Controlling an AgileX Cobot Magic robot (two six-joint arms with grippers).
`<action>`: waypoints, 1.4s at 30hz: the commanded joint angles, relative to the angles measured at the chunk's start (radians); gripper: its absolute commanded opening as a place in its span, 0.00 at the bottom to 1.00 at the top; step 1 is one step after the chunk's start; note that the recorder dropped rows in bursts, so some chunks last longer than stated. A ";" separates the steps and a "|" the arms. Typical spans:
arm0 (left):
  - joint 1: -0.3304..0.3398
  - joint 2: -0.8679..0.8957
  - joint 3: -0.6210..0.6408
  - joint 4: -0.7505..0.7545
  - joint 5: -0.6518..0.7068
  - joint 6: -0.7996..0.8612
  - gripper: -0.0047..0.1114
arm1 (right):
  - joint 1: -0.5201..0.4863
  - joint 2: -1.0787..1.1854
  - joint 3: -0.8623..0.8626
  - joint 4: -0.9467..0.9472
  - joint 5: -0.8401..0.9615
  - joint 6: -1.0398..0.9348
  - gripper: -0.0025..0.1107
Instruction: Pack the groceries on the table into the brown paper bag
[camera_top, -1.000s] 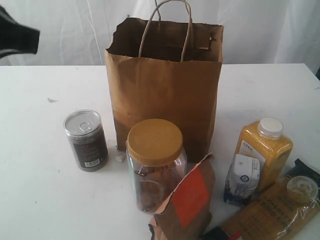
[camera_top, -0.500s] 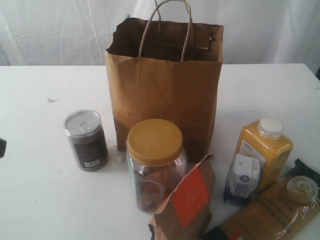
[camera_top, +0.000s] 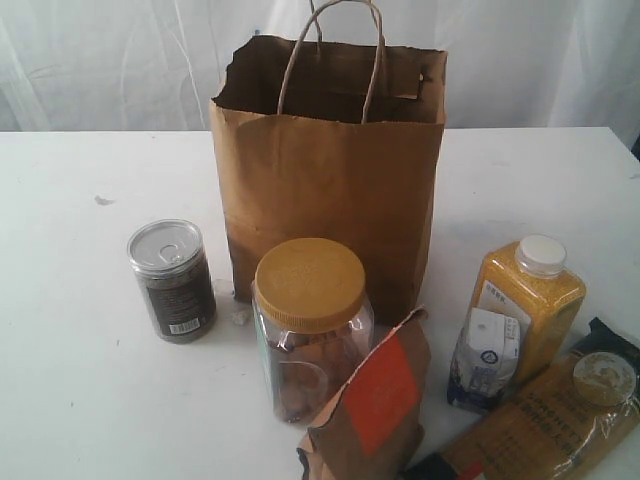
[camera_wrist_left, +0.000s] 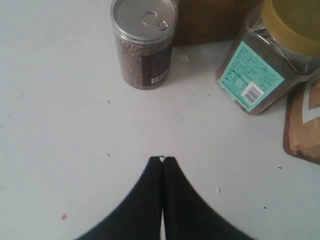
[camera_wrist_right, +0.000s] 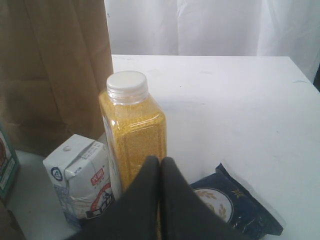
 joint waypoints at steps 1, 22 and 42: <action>0.000 -0.006 0.005 0.022 -0.024 -0.001 0.04 | -0.004 -0.007 -0.002 -0.007 -0.006 0.000 0.02; 0.002 -0.148 0.191 -0.312 -0.686 0.543 0.04 | -0.004 -0.007 -0.002 -0.007 -0.006 0.000 0.02; 0.346 -0.622 0.645 -0.451 -0.638 0.404 0.04 | -0.004 -0.007 -0.002 -0.007 -0.005 -0.001 0.02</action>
